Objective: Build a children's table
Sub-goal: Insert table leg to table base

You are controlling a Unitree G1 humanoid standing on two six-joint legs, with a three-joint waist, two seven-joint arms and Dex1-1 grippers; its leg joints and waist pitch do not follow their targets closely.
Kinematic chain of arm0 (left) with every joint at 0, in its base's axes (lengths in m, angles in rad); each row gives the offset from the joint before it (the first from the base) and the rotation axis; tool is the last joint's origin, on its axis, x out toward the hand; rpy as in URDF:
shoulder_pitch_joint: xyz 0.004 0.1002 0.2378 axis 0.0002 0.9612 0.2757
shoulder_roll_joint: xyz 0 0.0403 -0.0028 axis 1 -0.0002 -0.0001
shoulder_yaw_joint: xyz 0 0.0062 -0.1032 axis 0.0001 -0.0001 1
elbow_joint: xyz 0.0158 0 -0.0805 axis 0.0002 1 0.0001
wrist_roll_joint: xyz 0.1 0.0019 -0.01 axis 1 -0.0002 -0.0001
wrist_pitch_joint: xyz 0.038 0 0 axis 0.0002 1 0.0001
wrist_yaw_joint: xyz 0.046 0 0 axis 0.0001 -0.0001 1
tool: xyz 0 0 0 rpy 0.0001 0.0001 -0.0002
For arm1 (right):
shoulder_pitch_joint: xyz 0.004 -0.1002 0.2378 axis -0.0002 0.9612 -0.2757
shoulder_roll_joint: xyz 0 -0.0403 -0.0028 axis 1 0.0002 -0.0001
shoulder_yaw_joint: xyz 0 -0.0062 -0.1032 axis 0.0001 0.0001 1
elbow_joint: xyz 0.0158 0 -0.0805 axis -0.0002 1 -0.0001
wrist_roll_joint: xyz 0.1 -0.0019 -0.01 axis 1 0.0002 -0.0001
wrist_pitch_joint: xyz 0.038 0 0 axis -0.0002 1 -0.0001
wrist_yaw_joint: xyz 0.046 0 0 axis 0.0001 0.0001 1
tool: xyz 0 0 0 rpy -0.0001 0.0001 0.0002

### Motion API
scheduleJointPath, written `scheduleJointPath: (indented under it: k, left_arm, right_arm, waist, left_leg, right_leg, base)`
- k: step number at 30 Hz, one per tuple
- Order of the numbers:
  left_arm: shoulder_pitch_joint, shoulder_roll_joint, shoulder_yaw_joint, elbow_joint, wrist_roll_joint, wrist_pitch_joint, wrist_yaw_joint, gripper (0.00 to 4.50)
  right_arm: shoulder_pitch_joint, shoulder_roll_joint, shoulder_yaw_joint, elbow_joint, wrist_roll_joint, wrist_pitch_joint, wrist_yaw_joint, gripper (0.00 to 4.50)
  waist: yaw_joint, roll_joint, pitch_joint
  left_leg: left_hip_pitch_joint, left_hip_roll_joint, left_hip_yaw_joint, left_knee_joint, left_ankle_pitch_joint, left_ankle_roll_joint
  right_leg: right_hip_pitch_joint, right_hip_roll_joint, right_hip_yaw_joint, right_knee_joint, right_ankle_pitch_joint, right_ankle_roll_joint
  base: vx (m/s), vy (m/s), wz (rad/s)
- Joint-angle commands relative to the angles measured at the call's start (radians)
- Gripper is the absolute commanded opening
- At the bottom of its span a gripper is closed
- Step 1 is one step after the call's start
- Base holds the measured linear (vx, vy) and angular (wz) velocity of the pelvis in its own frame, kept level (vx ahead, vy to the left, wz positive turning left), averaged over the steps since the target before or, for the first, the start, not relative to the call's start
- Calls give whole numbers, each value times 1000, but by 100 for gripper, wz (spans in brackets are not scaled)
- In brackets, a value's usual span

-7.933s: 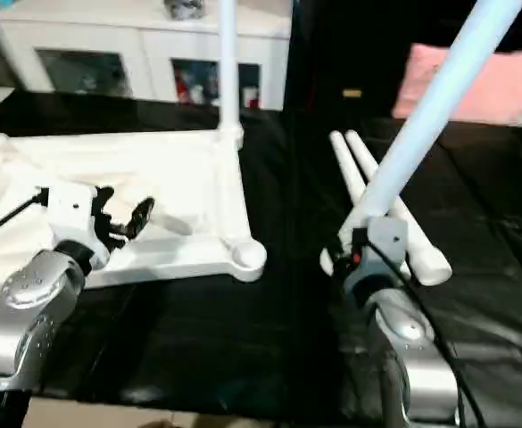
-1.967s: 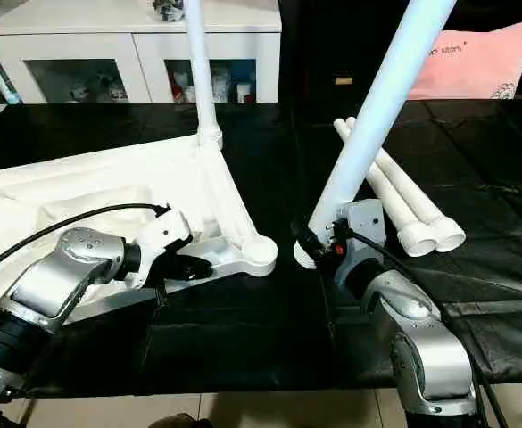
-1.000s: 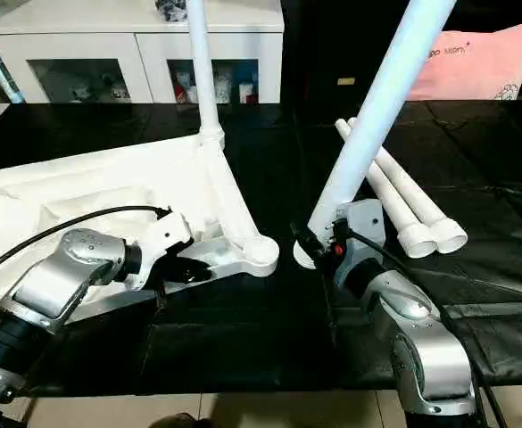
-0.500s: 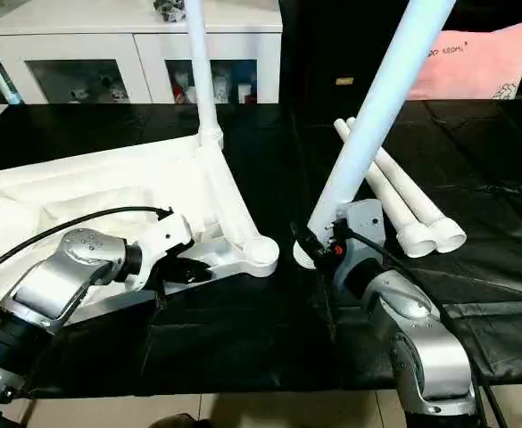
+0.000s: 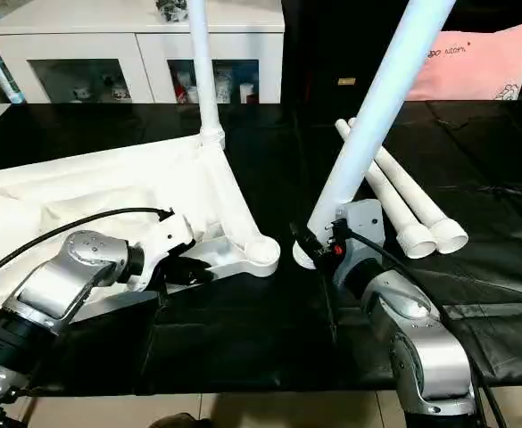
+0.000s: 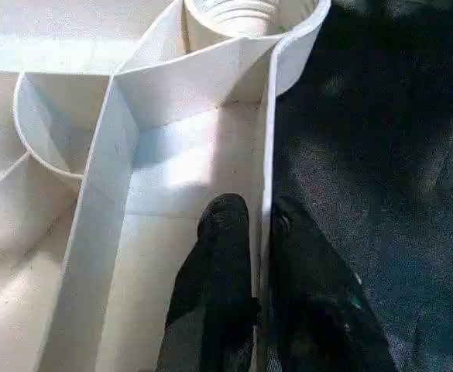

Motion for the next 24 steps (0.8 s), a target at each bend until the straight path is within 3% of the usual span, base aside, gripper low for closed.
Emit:
scheduleJointPath:
  k: [1,6,7,12,24]
  left_arm:
    - [-15,-2,8,5,4,3,8,54]
    - [-16,-10,20,12,-6,-4,12,54]
    - [-16,-10,20,12,-6,-4,12,25]
    - [-9,-10,21,5,-14,-6,3,2]
    - [9,-5,16,-6,-26,-40,-28,0]
  right_arm:
    - [4,2,-2,-12,2,-11,-3,196]
    - [2,2,-2,-10,3,-12,-1,196]
    - [2,2,-2,-10,3,-12,-1,196]
    - [4,1,0,-10,2,-12,0,196]
    - [4,-1,6,-9,1,-14,6,196]
  waist:
    - [5,3,-69]
    - [5,1,-69]
    - [5,2,-69]
    - [4,2,-69]
    - [2,2,-69]
  left_leg:
    - [28,108,-49,-72,-139,37]
    - [28,107,-49,-72,-139,37]
    - [28,107,-49,-72,-138,37]
    - [29,108,-49,-73,-139,37]
    - [27,107,-50,-71,-134,44]
  right_leg:
    - [39,-115,61,-65,32,-251]
    - [40,-115,61,-65,33,-252]
    - [40,-115,61,-65,34,-252]
    - [39,-114,61,-64,34,-251]
    - [40,-114,60,-64,34,-253]
  base:
    - [0,0,0]
    - [0,0,0]
    - [0,0,0]
    - [0,0,0]
    - [0,0,0]
